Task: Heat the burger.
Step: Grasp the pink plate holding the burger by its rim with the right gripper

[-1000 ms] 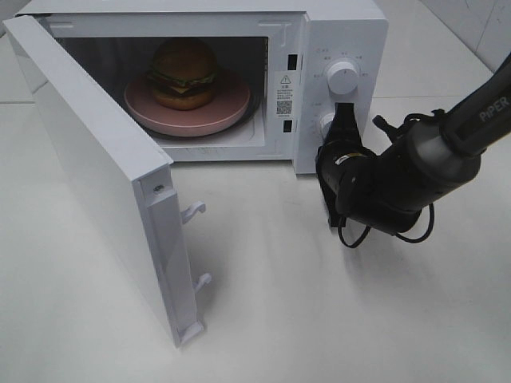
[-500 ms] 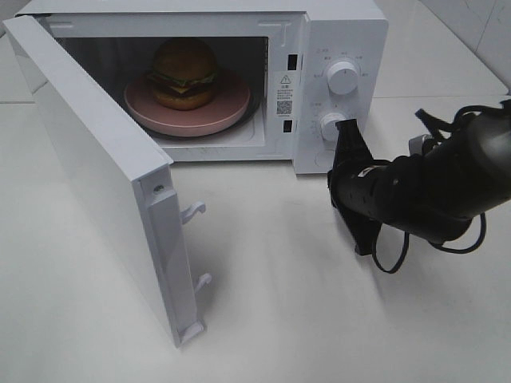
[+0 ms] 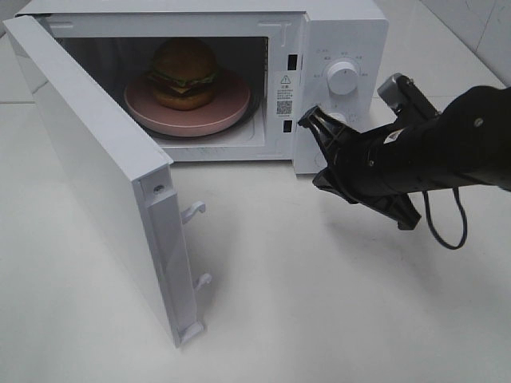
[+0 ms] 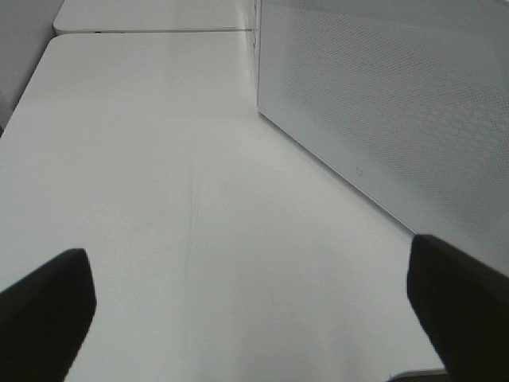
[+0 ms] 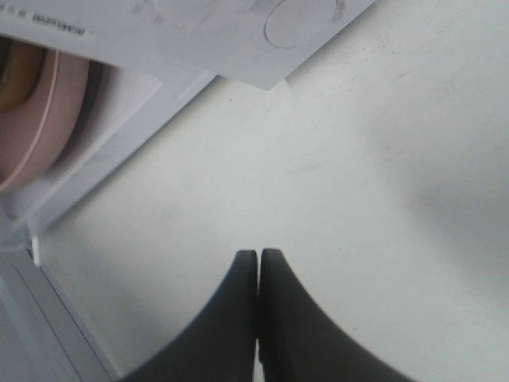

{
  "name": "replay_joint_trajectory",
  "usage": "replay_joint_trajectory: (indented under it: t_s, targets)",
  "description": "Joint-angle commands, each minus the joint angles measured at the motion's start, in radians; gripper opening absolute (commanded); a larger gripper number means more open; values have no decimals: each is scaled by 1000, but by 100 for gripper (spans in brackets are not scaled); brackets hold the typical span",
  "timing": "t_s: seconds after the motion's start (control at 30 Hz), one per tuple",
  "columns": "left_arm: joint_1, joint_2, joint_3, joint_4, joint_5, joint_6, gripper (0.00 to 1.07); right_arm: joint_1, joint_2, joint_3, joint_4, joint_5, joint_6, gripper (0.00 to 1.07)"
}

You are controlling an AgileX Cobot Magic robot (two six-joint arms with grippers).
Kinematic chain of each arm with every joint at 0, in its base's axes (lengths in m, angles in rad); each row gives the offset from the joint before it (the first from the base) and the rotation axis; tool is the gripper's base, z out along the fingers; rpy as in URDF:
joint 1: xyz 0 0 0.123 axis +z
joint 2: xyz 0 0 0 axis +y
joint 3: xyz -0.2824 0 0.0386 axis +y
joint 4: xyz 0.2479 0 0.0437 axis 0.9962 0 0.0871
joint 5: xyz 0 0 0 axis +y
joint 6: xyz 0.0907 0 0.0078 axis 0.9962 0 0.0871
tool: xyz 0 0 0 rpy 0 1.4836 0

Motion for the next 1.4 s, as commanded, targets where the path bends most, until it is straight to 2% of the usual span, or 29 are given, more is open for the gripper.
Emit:
replay_joint_trajectory:
  t_s: [0.03, 0.1, 0.13, 0.27, 0.33, 0.37, 0.43, 0.47, 0.5, 0.57, 0.63, 0.67, 0.7, 0.73, 0.77, 0.83, 0.87, 0.93, 0.97, 1.0, 1.1, 1.4]
  targets:
    - [4, -5, 1, 4, 2, -9, 100, -25, -34, -22, -86, 118, -84, 0]
    - [4, -5, 1, 4, 2, -9, 100, -53, -57, -69, -184, 288, -191, 0]
    - [4, -5, 1, 4, 2, -9, 100, -53, -57, -69, -184, 288, -191, 0]
    - [4, -5, 1, 4, 2, -9, 100, -54, -59, -151, -284, 500, -333, 0]
    - [4, -5, 1, 4, 2, -9, 100, -54, -59, -169, -299, 534, -379, 0]
    - [4, -5, 1, 4, 2, -9, 100, -54, -59, -198, -314, 618, -493, 0]
    - [4, -5, 1, 4, 2, -9, 100, -54, -59, -211, -316, 652, -544, 0]
    - [4, -5, 1, 4, 2, -9, 100, -54, -59, -237, -317, 731, -665, 0]
    - [4, -5, 1, 4, 2, -9, 100, -54, -59, -237, -317, 731, -665, 0]
    - [4, -5, 1, 4, 2, -9, 100, -54, -59, -266, -317, 819, -868, 1]
    - [4, -5, 1, 4, 2, -9, 100, -54, -59, -270, -318, 846, -940, 1]
    - [4, -5, 1, 4, 2, -9, 100, -54, -59, -270, -317, 885, -1075, 1]
    - [4, -5, 1, 4, 2, -9, 100, -54, -59, -270, -317, 885, -1075, 1]
    - [4, -5, 1, 4, 2, -9, 100, -54, -59, -270, -320, 931, -1224, 2]
    - [4, -5, 1, 4, 2, -9, 100, -54, -59, -270, -320, 931, -1224, 2]
    - [4, -5, 1, 4, 2, -9, 100, -54, -59, -270, -333, 978, -1462, 1]
    - [4, -5, 1, 4, 2, -9, 100, -54, -59, -270, -333, 978, -1462, 1]
    - [4, -5, 1, 4, 2, -9, 100, -54, -59, -270, -353, 988, -1668, 2]
    - [4, -5, 1, 4, 2, -9, 100, -54, -59, -270, -353, 988, -1668, 2]
    - [4, -5, 1, 4, 2, -9, 100, -54, -59, -270, -362, 984, -1778, 4]
    - [4, -5, 1, 4, 2, -9, 100, -54, -59, -270, -369, 960, -1905, 6]
    - [4, -5, 1, 4, 2, -9, 100, -51, -59, -270, -488, 859, -2010, 16]
